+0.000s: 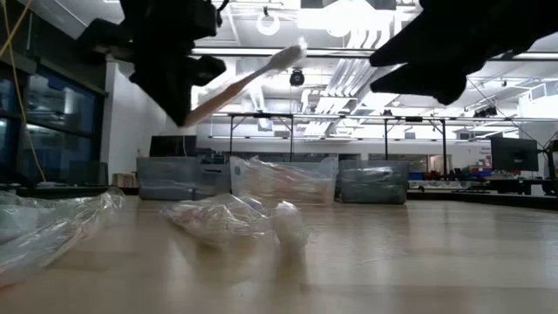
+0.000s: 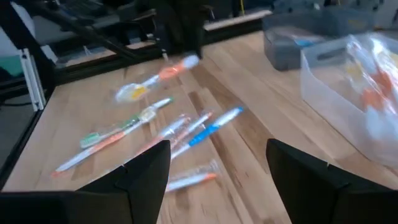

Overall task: Pick & Place Toothbrushes
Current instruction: Put the orange toothbrush into the transparent bin

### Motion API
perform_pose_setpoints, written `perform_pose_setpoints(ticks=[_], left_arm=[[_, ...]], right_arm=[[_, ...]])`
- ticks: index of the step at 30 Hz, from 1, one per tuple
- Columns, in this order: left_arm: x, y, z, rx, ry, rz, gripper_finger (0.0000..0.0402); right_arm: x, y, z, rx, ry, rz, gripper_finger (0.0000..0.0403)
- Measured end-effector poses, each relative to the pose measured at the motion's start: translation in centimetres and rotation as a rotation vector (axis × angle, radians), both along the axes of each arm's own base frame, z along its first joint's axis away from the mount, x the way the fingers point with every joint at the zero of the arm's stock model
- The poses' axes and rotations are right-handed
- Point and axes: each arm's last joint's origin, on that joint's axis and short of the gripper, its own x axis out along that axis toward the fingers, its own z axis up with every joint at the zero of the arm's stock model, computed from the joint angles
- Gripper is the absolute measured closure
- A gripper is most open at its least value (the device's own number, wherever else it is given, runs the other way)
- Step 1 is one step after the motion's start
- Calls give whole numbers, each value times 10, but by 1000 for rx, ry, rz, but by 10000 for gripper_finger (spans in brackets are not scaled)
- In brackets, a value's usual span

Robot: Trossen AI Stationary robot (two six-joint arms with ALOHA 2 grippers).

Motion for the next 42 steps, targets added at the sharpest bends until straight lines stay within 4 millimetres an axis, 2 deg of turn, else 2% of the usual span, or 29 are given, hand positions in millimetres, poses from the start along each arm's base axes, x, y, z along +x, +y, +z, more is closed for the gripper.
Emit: perform_pose_setpoints(ticks=[8, 14, 22, 27, 34, 42], left_arm=[[14, -1, 7, -19, -158, 8, 398], [22, -2, 9, -31, -227, 16, 398], [24, -2, 6, -18, -225, 21, 398], [19, 2, 2, 70, -159, 76, 398], [16, 2, 0, 71, -132, 89, 398], [16, 2, 0, 70, -132, 89, 398]], right_arm=[[24, 13, -26, -107, -96, 55, 144], [40, 7, -35, -153, -221, 46, 144], [77, 0, -18, -209, -285, 105, 144], [82, -1, -16, -231, -262, 96, 149], [81, -2, -20, -224, -227, 70, 194], [81, -2, -22, -232, -203, 74, 291]])
